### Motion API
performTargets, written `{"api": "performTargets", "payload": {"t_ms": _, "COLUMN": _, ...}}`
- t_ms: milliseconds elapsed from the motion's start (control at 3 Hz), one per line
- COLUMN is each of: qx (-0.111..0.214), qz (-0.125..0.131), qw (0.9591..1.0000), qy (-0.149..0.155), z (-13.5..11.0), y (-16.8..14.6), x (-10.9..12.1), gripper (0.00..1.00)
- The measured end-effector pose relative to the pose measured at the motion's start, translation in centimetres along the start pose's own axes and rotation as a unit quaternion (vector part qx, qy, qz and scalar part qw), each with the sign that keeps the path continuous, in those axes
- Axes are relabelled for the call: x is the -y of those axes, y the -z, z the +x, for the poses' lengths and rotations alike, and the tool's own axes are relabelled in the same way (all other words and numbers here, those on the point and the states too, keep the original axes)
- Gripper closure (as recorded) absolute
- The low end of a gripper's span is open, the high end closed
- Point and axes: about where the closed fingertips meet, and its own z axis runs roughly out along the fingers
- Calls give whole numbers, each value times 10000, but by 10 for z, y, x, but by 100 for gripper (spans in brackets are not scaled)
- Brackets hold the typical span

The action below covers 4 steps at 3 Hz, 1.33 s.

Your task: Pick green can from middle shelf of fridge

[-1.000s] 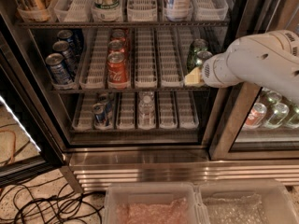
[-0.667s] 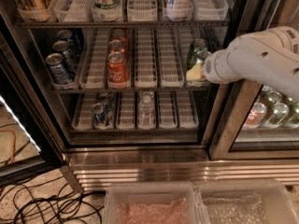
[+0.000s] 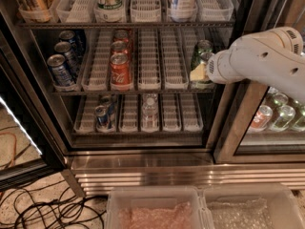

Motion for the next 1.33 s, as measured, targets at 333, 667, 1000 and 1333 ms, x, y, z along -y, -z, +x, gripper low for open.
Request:
{"api": "performTargets", "payload": {"t_ms": 333, "qx": 1, "qz": 0, "qw": 10000, "qy": 1, "z": 1, "y": 0, "x": -2, "gripper": 32}}
{"api": "performTargets", "payload": {"t_ms": 667, "qx": 31, "qz": 18, "qw": 10000, "qy": 13, "z": -2, "y": -2, "x": -4, "gripper": 31}}
{"api": "performTargets", "payload": {"t_ms": 1000, "qx": 51, "qz": 39, "qw": 10000, "qy": 19, "z": -3, "y": -4, "x": -5, "gripper": 32}}
{"api": "performTargets", "payload": {"t_ms": 1333, "qx": 82, "qz": 60, "qw": 9999, "qy": 12, "z": -5, "y": -6, "x": -7, "gripper": 32}}
